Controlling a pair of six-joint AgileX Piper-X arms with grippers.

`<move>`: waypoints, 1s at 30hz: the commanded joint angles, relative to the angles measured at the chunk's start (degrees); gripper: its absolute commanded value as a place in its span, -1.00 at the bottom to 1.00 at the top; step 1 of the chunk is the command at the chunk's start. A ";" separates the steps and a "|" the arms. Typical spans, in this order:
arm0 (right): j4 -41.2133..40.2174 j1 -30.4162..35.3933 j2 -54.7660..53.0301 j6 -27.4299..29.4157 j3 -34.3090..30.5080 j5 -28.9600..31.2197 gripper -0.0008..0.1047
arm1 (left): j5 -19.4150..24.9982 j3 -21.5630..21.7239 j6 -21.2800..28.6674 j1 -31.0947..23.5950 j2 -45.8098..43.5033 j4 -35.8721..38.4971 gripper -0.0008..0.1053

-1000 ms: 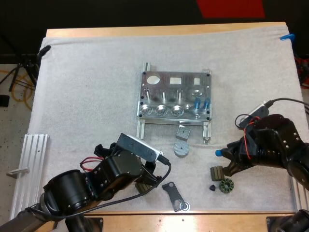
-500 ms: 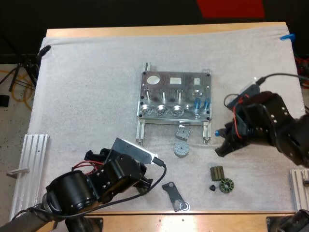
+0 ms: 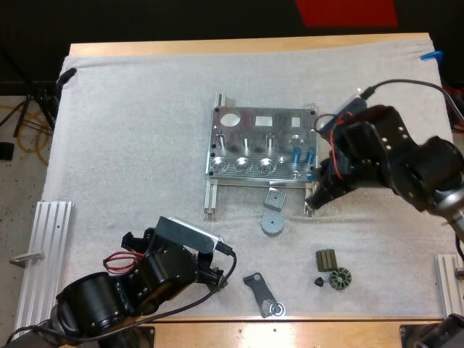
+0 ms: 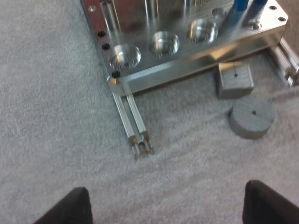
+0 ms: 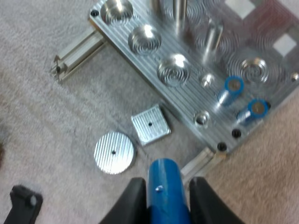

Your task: Load cells from right to left

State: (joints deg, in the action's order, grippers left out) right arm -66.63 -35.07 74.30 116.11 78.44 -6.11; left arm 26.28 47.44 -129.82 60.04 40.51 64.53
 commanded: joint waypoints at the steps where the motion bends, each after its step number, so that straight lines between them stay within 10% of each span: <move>1: 0.45 0.04 1.08 0.97 1.66 0.09 -0.81 | 0.99 -0.10 0.85 0.06 0.06 -0.69 0.26; 16: -2.39 -0.41 18.62 4.96 15.98 3.74 -0.81 | -2.02 -0.28 0.94 0.06 0.05 -2.00 0.26; 30: 1.46 -3.37 25.96 11.35 16.74 7.37 -0.81 | -2.02 -0.28 1.63 0.06 0.05 -2.12 0.26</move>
State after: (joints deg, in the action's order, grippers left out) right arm -66.06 -38.38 100.58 126.88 94.57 1.01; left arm 24.12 47.25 -128.25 60.04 40.51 62.73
